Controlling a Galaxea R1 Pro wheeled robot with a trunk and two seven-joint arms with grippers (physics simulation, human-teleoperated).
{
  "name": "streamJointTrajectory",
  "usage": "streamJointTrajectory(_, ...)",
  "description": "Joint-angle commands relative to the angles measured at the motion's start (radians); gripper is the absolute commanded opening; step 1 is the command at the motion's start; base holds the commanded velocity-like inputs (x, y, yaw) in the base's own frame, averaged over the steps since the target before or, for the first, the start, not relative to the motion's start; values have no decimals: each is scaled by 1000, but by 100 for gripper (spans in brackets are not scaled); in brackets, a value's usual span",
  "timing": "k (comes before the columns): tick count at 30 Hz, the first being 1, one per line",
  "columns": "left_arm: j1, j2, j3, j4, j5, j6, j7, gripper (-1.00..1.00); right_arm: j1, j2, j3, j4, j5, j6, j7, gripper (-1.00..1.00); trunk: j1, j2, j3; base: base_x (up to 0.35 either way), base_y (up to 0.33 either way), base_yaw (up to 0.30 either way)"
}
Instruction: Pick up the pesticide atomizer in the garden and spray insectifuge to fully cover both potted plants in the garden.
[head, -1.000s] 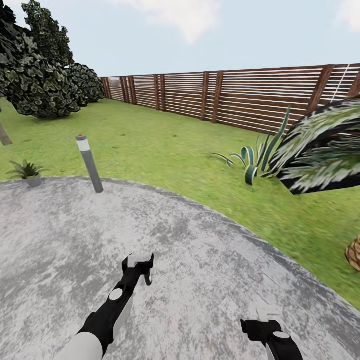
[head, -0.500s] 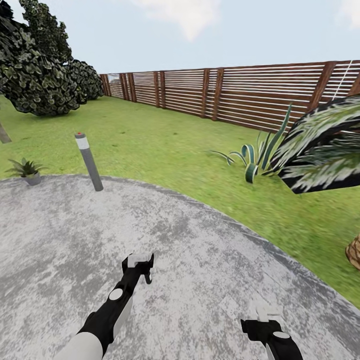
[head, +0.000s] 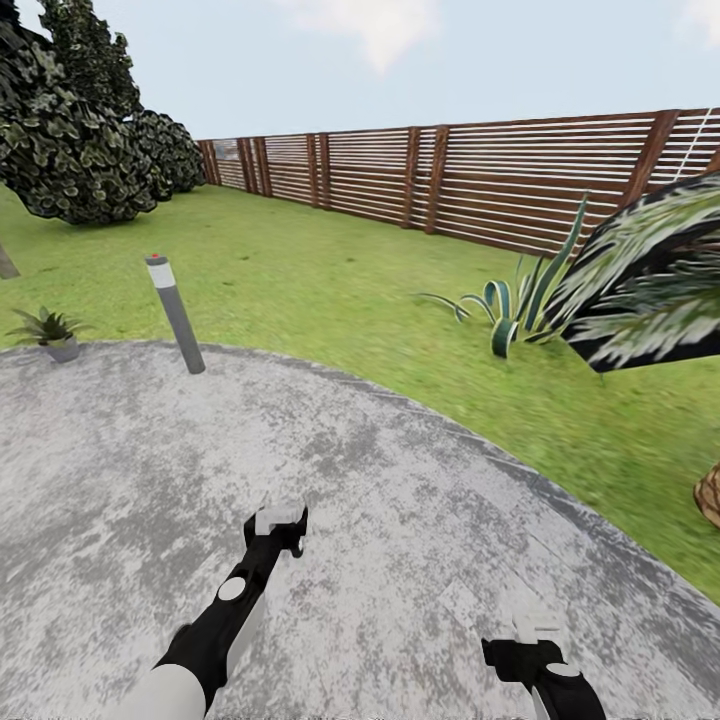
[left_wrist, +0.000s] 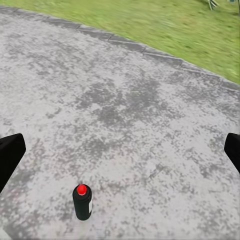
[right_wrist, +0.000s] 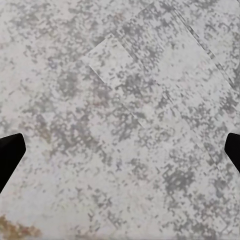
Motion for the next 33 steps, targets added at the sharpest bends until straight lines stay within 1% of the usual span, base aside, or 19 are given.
streamJointTrajectory(1, -1, 0, -2, 1, 4, -4, 0, 100, 0, 0, 0, -2, 9, 6, 1, 100, 4, -8, -6, 0, 0, 0)
streamJointTrajectory(11, -1, 0, -3, 1, 4, -28, 0, 100, 0, 0, 0, -1, 9, 6, 1, 100, 42, -78, -53, 0, 0, 0)
streamJointTrajectory(22, -1, 1, -3, 1, 4, -30, 0, 100, 0, 0, 2, -1, 9, 6, 1, 100, 84, -155, -104, 0, 0, 2)
streamJointTrajectory(33, -1, 2, -1, 1, 4, -30, 0, 100, 0, 0, 2, 0, 9, 6, 1, 100, 126, -232, -154, 0, 0, 134)
